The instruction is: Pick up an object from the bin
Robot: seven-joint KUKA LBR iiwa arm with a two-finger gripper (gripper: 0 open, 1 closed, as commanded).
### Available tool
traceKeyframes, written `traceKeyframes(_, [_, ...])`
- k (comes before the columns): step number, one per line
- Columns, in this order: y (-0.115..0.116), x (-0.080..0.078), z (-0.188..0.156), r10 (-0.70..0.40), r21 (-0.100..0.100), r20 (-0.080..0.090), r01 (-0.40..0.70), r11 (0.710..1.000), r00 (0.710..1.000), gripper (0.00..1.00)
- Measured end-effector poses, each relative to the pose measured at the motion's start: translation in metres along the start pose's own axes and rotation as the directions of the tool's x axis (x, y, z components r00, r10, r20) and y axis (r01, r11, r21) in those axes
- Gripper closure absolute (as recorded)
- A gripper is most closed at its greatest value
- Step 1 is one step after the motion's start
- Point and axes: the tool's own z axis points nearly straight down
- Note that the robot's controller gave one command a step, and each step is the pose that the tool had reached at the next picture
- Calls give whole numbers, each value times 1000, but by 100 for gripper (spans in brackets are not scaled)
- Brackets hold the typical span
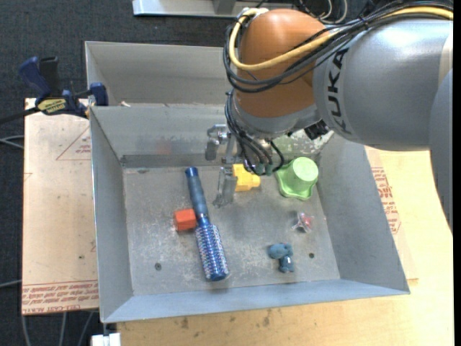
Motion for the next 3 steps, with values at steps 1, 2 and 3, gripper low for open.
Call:
traceKeyframes(1, [39, 56, 171, -192, -1, 9, 192, 981, 981, 0])
traceKeyframes(2, [-19, 81, 163, -474, 2, 7, 474, 881, 881, 0])
traceKeyframes(3, [-51, 35, 168, -438, 3, 10, 438, 899, 899, 0])
